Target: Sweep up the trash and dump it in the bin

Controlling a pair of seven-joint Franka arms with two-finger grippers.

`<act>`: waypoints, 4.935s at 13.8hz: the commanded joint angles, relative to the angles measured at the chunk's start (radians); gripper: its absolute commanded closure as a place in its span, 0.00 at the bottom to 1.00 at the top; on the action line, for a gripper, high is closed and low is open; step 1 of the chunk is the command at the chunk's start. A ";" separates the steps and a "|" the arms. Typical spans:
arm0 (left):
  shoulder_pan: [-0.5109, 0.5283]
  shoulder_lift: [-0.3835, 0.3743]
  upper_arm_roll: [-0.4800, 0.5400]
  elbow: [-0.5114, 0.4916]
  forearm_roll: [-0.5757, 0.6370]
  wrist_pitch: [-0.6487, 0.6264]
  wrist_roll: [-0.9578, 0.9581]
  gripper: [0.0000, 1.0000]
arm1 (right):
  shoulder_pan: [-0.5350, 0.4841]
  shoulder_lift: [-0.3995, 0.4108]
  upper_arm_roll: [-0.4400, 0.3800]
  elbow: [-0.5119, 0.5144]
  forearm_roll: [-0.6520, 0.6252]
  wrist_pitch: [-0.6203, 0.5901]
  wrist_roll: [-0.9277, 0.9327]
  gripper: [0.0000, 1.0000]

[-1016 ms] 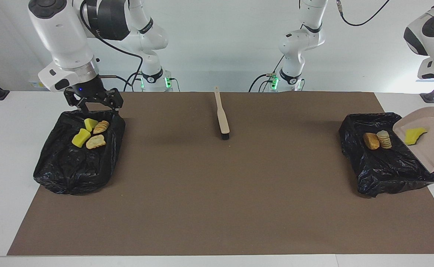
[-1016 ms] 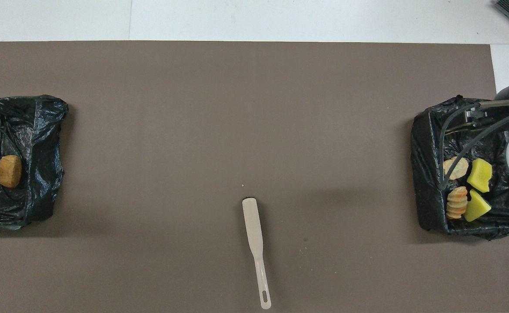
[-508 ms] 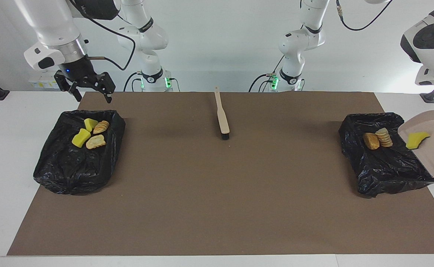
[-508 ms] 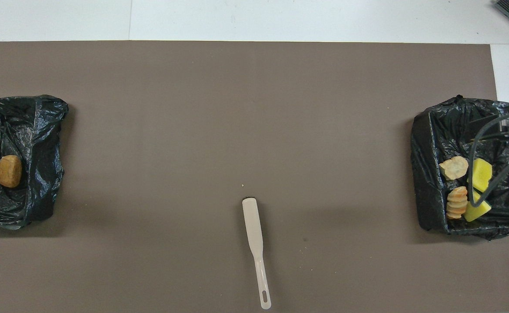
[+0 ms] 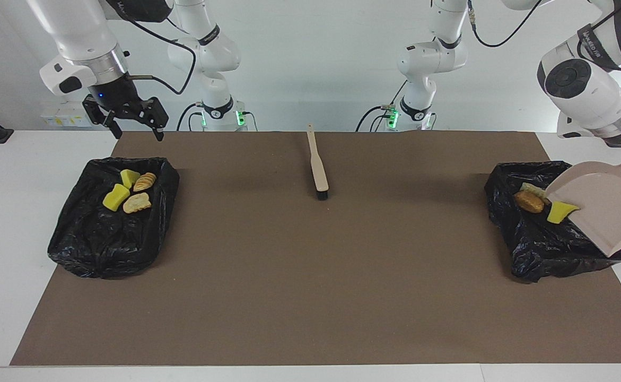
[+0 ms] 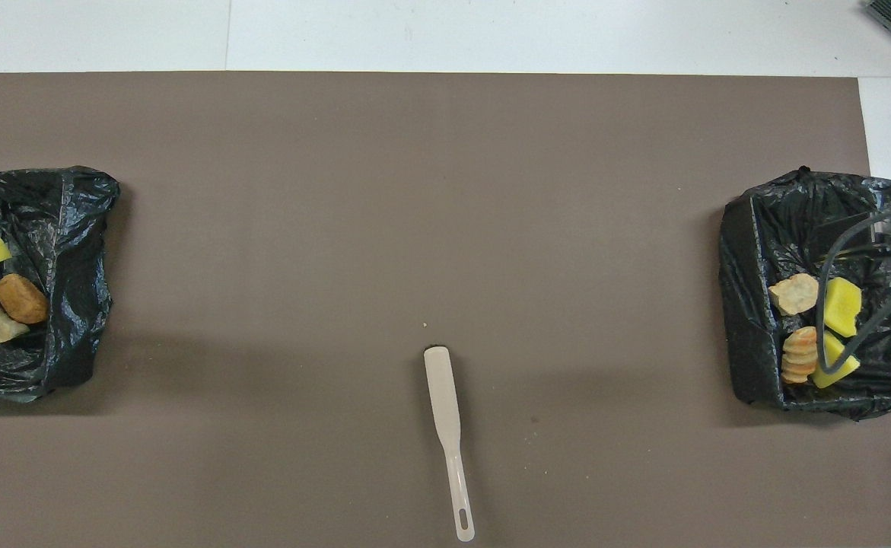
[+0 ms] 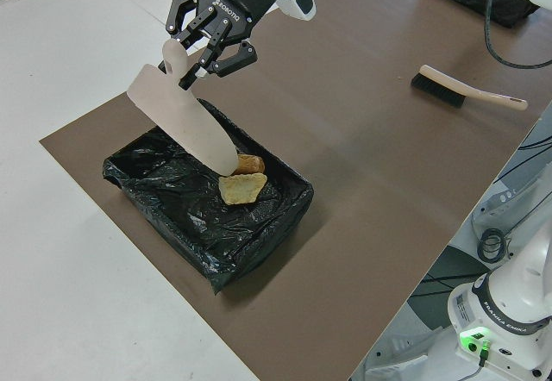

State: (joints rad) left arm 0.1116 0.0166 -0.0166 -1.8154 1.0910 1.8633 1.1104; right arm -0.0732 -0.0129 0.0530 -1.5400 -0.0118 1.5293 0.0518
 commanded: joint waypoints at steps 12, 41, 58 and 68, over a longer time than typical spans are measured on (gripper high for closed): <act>0.080 -0.079 0.029 0.197 -0.747 -0.100 0.009 1.00 | -0.011 -0.019 0.007 -0.020 0.018 -0.003 0.008 0.00; -0.728 0.301 -0.022 0.081 -1.137 0.300 -1.577 1.00 | -0.016 -0.039 0.005 -0.009 0.024 -0.069 0.013 0.00; -0.759 0.336 -0.023 0.013 -1.209 0.405 -1.793 0.46 | -0.016 -0.041 0.005 -0.009 0.024 -0.077 0.014 0.00; -0.624 0.217 0.024 0.027 -1.157 0.252 -1.788 0.00 | -0.016 -0.047 0.005 -0.017 0.024 -0.077 0.014 0.00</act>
State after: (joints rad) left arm -0.5433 0.2777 -0.0043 -1.7751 -0.0909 2.1440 -0.6838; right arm -0.0738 -0.0377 0.0522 -1.5391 -0.0052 1.4697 0.0518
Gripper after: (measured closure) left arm 0.000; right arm 0.000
